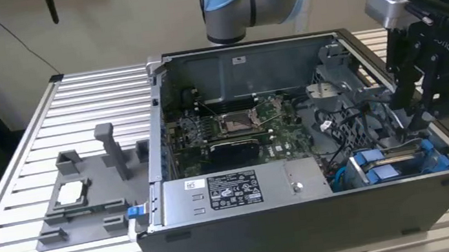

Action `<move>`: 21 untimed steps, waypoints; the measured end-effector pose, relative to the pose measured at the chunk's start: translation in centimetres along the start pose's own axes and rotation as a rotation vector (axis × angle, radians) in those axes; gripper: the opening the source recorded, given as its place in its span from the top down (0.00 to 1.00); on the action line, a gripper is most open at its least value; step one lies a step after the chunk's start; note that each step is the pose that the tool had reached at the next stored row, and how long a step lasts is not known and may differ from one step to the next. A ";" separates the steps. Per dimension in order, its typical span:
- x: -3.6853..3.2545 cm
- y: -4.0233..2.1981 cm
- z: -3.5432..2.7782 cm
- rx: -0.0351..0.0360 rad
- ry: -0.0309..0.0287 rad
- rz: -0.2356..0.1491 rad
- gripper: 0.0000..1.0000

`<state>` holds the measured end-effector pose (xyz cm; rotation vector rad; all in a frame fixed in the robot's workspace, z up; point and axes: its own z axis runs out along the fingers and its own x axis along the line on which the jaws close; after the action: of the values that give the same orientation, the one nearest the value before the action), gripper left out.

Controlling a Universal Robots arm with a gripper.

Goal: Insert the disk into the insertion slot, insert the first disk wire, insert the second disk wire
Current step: 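Insert the disk into the insertion slot, then insert the first disk wire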

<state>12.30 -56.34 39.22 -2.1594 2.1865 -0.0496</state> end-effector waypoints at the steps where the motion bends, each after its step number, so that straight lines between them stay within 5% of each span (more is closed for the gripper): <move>1: -0.31 0.01 0.02 0.0089 -0.0005 0.000 0.53; 5: -1.53 0.03 0.05 0.0412 0.0008 -0.006 0.53; 10: -1.54 0.05 0.06 0.0449 0.0146 -0.035 0.53; 15: -1.52 0.04 0.05 0.0761 0.0120 -0.070 0.53; 19: -1.50 0.04 0.13 0.0781 0.0125 -0.079 0.53; 21: -1.49 0.05 0.20 0.0779 0.0181 -0.087 0.53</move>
<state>12.28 -54.85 39.05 -2.2187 2.0621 -0.1567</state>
